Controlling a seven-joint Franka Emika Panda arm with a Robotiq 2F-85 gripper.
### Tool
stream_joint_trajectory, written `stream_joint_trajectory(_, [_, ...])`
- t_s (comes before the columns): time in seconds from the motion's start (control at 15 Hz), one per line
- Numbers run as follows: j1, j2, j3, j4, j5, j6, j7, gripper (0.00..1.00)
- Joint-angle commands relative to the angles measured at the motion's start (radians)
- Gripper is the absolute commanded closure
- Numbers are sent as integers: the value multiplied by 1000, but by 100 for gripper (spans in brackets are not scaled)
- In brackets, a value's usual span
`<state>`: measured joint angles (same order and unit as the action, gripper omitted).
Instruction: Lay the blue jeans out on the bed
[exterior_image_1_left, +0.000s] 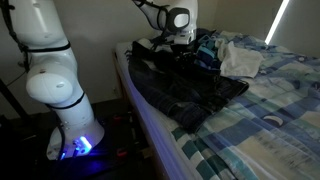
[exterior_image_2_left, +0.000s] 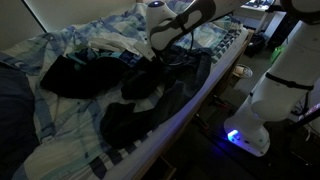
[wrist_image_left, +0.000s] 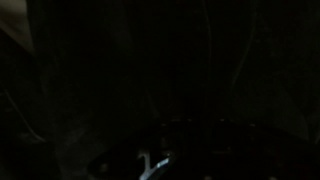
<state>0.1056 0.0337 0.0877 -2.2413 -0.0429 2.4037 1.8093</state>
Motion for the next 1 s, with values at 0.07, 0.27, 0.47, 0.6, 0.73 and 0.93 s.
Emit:
stream_joint_trajectory(0.07, [60,1,56,35,-42,3,-6,97])
stream_joint_trajectory(0.27, [82,12,76,58,-51,4,-23,95])
stream_joint_trajectory(0.47, [94,9,85,75,-56,7,-24,95])
stream_joint_trajectory(0.6, [100,6,92,93,-52,11,-30,95])
stream_joint_trajectory(0.73, [114,10,104,129,-47,14,-44,95])
stream_joint_trajectory(0.93, [144,41,133,209,-57,1,-75,95])
